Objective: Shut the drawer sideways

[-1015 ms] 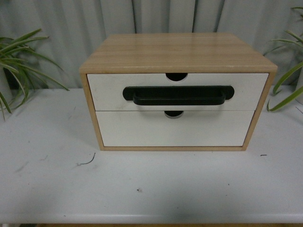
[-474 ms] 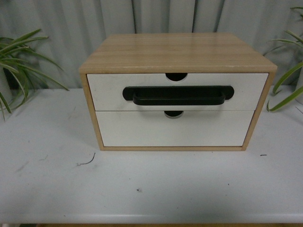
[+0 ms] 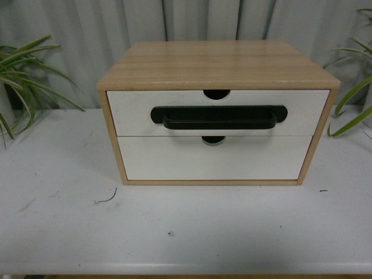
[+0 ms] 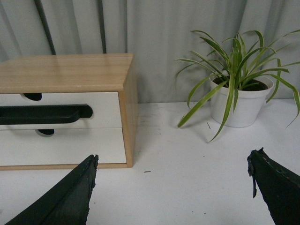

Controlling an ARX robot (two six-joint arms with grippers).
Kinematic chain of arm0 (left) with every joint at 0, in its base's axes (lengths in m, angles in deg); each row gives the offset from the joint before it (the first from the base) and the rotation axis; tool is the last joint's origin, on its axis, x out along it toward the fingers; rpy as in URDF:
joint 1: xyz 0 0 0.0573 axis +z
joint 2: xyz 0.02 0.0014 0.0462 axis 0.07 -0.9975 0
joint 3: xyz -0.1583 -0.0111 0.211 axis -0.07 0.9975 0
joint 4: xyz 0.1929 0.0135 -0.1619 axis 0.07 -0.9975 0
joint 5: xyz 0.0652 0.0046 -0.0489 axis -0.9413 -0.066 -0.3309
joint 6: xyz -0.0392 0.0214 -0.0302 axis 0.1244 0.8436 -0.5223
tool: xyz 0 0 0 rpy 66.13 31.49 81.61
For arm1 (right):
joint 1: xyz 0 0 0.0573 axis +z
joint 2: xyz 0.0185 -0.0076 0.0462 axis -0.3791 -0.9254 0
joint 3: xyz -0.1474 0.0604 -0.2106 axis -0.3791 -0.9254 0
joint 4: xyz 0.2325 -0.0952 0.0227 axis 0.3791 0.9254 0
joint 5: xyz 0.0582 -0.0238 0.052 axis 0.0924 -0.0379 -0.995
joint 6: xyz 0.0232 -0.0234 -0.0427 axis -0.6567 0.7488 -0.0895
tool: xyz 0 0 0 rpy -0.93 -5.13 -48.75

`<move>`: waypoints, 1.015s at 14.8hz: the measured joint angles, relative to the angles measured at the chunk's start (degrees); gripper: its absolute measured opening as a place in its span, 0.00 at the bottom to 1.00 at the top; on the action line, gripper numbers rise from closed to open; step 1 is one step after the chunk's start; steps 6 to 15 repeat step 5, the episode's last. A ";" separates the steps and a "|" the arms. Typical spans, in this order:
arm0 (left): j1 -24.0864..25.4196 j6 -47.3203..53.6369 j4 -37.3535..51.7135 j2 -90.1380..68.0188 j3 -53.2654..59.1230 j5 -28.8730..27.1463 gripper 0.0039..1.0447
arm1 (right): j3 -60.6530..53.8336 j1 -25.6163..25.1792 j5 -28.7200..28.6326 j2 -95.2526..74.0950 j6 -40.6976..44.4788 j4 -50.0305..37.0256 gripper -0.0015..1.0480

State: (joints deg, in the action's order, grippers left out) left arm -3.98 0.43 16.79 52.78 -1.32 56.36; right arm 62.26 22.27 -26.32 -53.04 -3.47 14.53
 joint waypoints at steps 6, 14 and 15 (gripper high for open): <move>0.00 0.00 0.00 0.00 0.00 0.00 0.94 | 0.00 0.00 0.00 0.00 0.00 0.00 0.94; 0.00 0.00 0.00 0.00 0.00 0.00 0.94 | 0.00 0.00 0.00 0.00 0.00 0.00 0.94; 0.00 0.00 0.00 0.00 0.00 0.00 0.94 | 0.00 0.00 0.00 0.00 0.00 0.00 0.94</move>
